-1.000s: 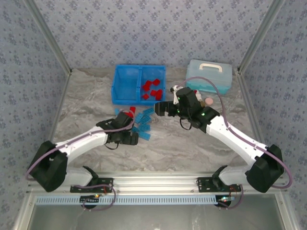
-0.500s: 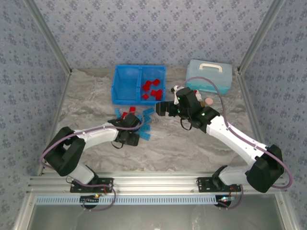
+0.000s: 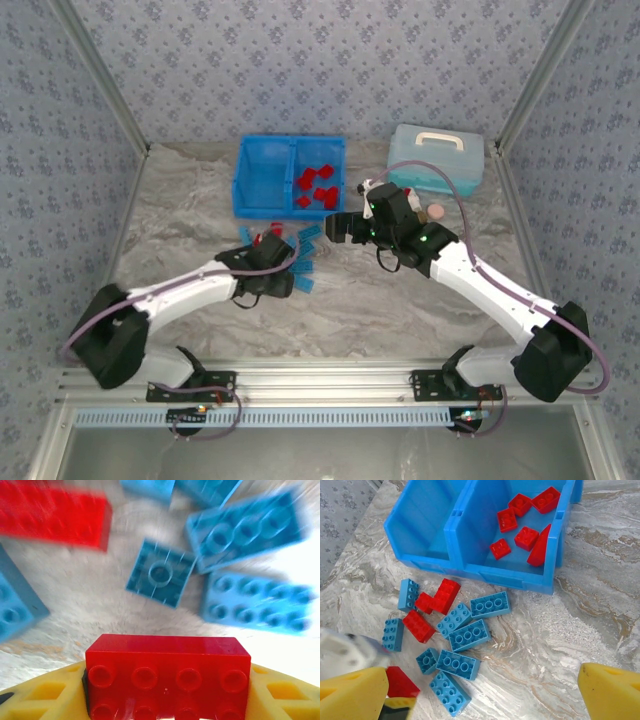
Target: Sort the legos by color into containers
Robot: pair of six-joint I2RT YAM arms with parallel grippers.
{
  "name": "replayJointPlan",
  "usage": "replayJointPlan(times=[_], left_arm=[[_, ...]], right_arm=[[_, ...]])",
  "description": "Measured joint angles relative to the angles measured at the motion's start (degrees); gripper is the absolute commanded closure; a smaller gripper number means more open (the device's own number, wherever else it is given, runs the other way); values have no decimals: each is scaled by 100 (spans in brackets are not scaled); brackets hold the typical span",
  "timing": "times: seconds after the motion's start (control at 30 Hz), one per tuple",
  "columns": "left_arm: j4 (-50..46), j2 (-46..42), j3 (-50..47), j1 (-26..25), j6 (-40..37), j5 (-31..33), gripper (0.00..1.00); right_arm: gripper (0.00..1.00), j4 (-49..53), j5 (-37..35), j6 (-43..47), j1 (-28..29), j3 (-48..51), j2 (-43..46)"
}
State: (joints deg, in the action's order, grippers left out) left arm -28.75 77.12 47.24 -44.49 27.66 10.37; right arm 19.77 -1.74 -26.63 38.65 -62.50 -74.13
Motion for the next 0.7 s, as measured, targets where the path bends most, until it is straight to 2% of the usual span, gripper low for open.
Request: replayJointPlan(times=[0.13,0.27,0.53,0.7], left_arm=[[-9,-560,658,-11,-151,212,45],[22,-345,1523,-4,-466,450,45],[26,1683,3305,398,-798,505,46],[-94,3182,4811,684,-984,424,47]], right_arm=[[0,39,-37,-37,0,0,2],[0,42,-133,-125,0,0,26],[0,103,-328,-251,-15,0,205],[0,238,-350,-275,-15,0,282]])
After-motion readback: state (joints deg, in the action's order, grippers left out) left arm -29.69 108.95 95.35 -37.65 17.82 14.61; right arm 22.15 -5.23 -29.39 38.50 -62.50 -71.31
